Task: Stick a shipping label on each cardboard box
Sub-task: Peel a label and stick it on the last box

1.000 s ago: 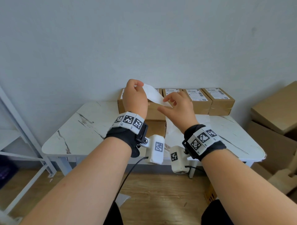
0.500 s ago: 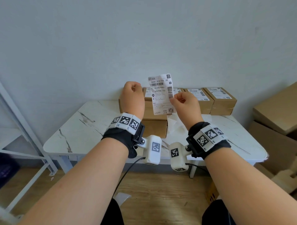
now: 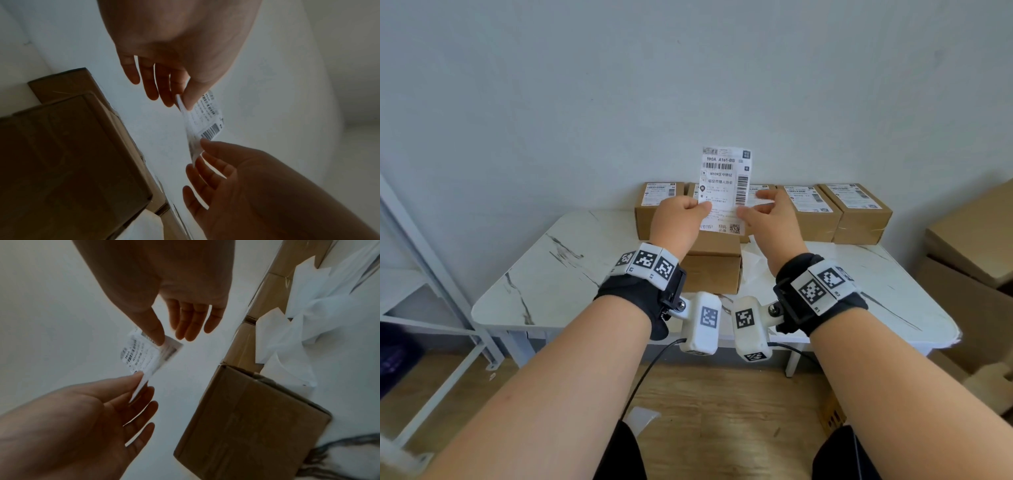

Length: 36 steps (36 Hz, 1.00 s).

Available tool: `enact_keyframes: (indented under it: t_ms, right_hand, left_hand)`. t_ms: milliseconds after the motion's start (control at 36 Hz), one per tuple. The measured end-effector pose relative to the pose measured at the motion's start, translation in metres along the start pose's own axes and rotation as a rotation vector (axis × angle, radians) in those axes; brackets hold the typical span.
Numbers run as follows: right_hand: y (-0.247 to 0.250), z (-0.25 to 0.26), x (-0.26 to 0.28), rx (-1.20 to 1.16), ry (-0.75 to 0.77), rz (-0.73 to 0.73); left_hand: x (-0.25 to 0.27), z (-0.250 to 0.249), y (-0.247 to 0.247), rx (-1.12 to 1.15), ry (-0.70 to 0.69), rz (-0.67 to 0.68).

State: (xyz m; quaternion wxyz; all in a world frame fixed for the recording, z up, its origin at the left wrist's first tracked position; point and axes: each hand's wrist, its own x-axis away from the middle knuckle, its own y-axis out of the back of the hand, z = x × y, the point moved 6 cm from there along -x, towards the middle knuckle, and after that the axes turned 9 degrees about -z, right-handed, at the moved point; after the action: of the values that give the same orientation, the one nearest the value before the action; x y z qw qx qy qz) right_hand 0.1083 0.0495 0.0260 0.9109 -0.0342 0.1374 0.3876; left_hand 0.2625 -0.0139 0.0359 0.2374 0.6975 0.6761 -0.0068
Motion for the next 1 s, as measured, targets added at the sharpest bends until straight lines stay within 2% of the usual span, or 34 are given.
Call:
enact_keyframes:
  t_ms: [56,250,583,806,1000]
  right_hand:
    - [-0.001,-0.004,-0.002,0.035,-0.003,-0.014]
    - [-0.010,-0.013,-0.003,0.171,0.007,0.076]
    - [-0.021,-0.029,-0.009,0.282,-0.041,0.061]
    - [-0.022,-0.034,-0.011,0.339,-0.007,0.047]
    - [-0.024,-0.042,-0.010,0.306,-0.021,0.052]
  left_hand:
    - [-0.004,0.005,0.002,-0.007,0.013,-0.013]
    - [-0.010,0.023,0.004,-0.052,0.080,0.017]
    - [-0.019,0.047,0.000,-0.128,0.154,0.081]
    - [-0.021,0.051,-0.007,-0.223,0.097,0.124]
    - [-0.022,0.054,-0.009,-0.277,0.057,0.095]
